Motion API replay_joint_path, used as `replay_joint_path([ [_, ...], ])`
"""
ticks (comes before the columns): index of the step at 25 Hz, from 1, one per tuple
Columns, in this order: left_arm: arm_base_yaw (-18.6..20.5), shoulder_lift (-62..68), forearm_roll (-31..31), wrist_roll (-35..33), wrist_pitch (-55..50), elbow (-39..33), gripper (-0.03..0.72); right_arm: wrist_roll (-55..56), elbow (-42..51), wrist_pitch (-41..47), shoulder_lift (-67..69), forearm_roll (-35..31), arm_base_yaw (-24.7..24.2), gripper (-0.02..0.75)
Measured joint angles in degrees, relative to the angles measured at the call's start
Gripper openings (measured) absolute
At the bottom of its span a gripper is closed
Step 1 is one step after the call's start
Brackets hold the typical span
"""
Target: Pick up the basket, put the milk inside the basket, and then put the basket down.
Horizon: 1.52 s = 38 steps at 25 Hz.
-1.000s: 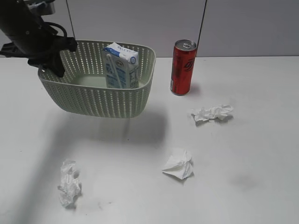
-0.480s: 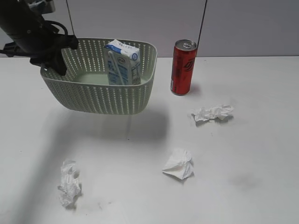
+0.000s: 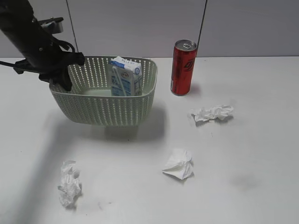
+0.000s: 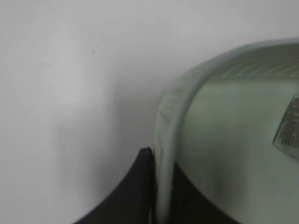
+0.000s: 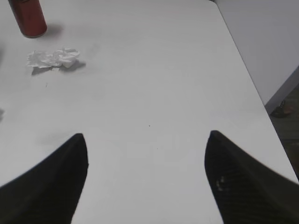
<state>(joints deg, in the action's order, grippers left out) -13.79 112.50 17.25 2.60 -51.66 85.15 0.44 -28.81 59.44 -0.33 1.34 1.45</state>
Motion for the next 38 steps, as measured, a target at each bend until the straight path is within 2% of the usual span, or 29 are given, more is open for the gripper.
replay_joint_path([
  [9, 0.0, 5.1, 0.0, 0.8, 2.4, 0.0, -0.011, 0.0, 0.0, 0.0, 0.0, -0.1, 0.0, 0.589],
  [11, 0.0, 6.1, 0.2, 0.8, 2.5, 0.0, 0.024, 0.0, 0.0, 0.0, 0.0, -0.1, 0.0, 0.589],
  [13, 0.0, 6.4, 1.2, 1.0, 2.9, 0.0, 0.102, 0.0, 0.0, 0.0, 0.0, -0.1, 0.0, 0.589],
  [14, 0.0, 6.4, 1.5, 1.0, 3.0, 0.0, 0.169, 0.0, 0.0, 0.0, 0.0, -0.1, 0.0, 0.589],
  [19, 0.0, 5.9, 2.0, 2.3, 2.9, 0.1, 0.571, 0.0, 0.0, 0.0, 0.0, -0.1, 0.0, 0.589],
  [21, 0.0, 4.6, 1.7, 2.4, 2.0, 0.1, 0.632, 0.0, 0.0, 0.0, 0.0, -0.1, 0.0, 0.589],
  [29, -0.5, -6.6, 0.7, 2.4, -1.8, 0.1, 0.643, 0.0, 0.0, 0.0, 0.0, -0.1, 0.0, 0.589],
  [35, -3.4, -16.9, -6.6, 1.9, -9.7, 0.0, 0.604, 0.0, 0.0, 0.0, 0.0, -0.1, -0.1, 0.589],
  [38, -3.5, -22.5, -9.8, 1.8, -12.1, -3.3, 0.587, 0.0, 0.0, 0.0, 0.0, -0.1, -0.1, 0.589],
])
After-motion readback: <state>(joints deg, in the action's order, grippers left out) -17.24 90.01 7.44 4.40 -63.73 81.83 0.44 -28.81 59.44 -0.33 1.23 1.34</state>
